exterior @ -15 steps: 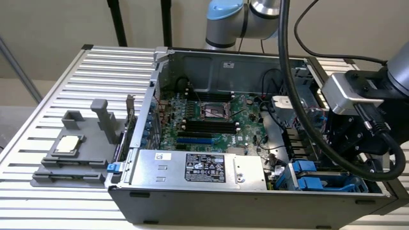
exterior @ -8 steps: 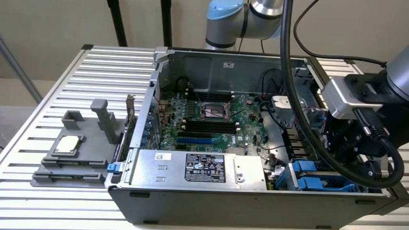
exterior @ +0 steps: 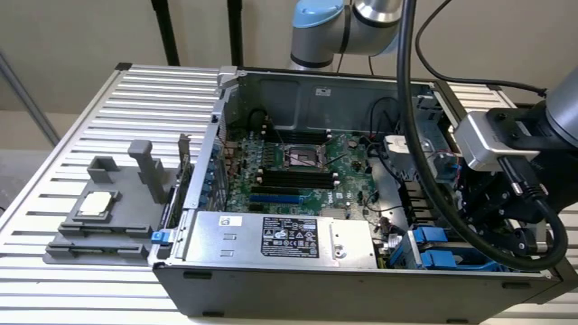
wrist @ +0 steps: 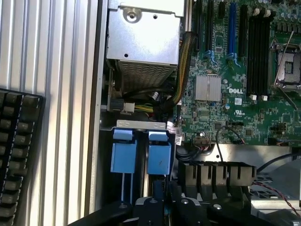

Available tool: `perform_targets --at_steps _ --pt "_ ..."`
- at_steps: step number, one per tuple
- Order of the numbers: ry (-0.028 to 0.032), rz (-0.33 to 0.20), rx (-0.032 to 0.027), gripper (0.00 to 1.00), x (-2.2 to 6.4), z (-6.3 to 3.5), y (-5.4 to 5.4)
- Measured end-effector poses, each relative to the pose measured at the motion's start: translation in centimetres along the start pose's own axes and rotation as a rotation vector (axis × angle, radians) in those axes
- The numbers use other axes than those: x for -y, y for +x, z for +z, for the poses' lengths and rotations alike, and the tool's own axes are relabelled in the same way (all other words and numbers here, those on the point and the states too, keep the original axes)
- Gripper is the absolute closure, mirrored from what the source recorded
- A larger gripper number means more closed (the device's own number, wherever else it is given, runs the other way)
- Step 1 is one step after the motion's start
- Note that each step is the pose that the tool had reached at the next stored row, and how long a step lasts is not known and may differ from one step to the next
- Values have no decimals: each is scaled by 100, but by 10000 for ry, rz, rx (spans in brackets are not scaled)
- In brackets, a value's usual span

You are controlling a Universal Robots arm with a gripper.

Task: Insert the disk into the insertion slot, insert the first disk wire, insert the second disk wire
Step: 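Insert the second disk wire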

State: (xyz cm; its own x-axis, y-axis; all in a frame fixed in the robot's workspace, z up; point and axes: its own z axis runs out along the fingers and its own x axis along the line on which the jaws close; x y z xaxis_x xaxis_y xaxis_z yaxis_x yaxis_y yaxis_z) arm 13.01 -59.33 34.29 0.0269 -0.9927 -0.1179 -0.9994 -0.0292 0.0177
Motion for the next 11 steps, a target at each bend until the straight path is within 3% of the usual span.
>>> perform_targets --at_steps 11 --pt "0 0 0 84 20 8 6"
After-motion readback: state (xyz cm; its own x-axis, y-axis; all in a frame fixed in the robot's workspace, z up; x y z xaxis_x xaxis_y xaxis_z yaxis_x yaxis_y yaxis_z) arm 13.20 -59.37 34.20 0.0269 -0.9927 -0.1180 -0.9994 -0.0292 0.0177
